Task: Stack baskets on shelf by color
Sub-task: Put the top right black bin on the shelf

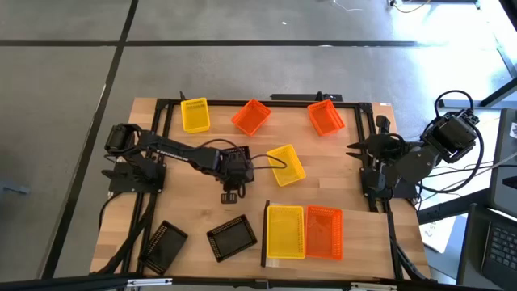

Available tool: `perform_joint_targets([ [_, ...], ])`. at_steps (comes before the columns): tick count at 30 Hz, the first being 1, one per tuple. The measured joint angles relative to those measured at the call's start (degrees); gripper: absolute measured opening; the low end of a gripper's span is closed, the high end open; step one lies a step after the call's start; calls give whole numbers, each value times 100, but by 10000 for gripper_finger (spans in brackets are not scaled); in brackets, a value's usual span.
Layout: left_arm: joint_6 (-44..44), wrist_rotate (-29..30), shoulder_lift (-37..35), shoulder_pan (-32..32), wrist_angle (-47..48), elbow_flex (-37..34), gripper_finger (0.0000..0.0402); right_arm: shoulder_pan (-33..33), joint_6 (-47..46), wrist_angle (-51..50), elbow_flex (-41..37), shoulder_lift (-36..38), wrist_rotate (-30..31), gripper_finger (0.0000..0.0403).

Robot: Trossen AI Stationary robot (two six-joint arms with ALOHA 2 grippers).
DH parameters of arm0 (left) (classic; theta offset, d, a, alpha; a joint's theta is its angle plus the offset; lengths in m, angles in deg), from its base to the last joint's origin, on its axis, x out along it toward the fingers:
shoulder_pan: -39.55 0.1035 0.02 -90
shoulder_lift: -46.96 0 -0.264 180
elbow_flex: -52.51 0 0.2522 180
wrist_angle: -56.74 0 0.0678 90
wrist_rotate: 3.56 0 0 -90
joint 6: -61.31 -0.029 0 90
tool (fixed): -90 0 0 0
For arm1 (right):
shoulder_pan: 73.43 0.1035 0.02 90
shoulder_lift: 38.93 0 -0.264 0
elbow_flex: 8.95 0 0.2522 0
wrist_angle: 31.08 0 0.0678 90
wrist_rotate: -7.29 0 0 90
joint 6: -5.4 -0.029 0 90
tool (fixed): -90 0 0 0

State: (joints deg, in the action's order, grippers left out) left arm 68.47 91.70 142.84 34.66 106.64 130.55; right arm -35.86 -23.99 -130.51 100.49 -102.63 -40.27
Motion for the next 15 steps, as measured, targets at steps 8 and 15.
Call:
perform_joint_targets([
  [8,-22,6,0,0,-33,-48,55,1,-6,0,0,-2,0,81],
  [15,-26,11,116,0,-70,-49,55,0,-4,2,0,-4,2,81],
])
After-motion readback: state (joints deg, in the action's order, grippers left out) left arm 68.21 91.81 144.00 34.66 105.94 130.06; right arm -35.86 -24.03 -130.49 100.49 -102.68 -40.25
